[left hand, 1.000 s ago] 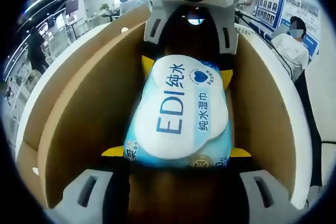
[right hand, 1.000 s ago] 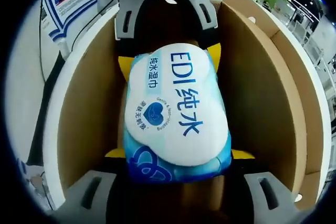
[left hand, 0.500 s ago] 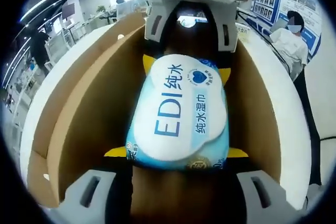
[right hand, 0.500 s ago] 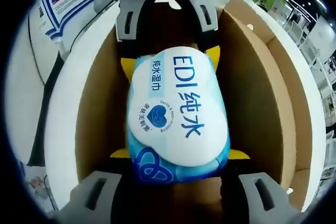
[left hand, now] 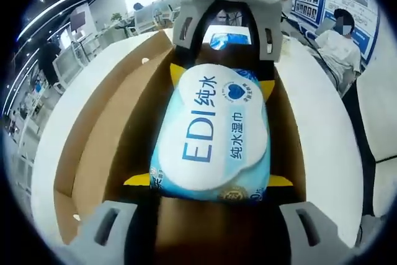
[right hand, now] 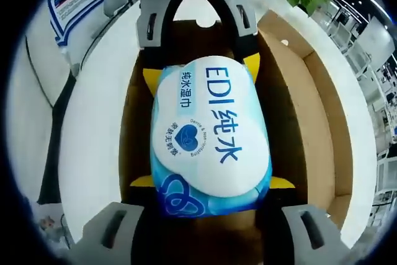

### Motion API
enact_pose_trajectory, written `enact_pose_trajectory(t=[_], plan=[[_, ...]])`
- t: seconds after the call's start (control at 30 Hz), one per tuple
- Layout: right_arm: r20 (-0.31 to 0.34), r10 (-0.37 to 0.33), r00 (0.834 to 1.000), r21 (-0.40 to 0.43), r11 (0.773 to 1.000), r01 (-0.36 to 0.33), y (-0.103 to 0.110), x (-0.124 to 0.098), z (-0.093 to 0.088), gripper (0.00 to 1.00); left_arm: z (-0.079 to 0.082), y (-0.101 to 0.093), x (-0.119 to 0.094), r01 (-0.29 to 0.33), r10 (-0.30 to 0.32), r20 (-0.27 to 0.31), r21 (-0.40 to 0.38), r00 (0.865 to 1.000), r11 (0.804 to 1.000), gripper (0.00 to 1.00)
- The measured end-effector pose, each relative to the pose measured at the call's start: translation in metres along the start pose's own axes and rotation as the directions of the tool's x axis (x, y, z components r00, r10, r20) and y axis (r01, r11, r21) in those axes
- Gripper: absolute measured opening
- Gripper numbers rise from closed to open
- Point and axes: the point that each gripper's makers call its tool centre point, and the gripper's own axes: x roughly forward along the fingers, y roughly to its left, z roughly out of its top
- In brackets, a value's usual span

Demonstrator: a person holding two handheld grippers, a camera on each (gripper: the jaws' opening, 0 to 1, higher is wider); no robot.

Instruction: Operate the shoe box by opening the lid, removing the specified soft item, and placing it in the target area until the item is outside and the box remains undamaged.

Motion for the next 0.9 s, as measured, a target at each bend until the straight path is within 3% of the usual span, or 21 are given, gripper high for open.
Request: enact_pose_trajectory(t=[0.2,0.37,0.53,0.9], plan=[[-0.010,-0.008,1.000,0.014,1.000,0.008,0.002,-0.021,0.014,0.61,0.008,-0.001,-0.024,0.005,-0.005,0.025,0.015,1.000,1.000,0.65],[-0.025,-0.053,0.998,-0.031,0.998,0.052,-0.003,-0.043,0.026,0.61,0.019,0.002,-0.044,-0.052,0.051,0.073,0.017,0.996,0.998,0.65],[-0.025,-0.084,0.996,-0.049,0.995,0.083,0.000,-0.057,0.037,0.60,0.023,0.000,-0.059,-0.077,0.075,0.085,0.031,0.994,0.997,0.65],[-0.017,-0.089,0.996,-0.018,0.996,0.088,0.027,-0.075,0.036,0.60,0.031,-0.026,-0.069,-0.060,0.057,0.069,0.044,0.996,0.997,0.64]])
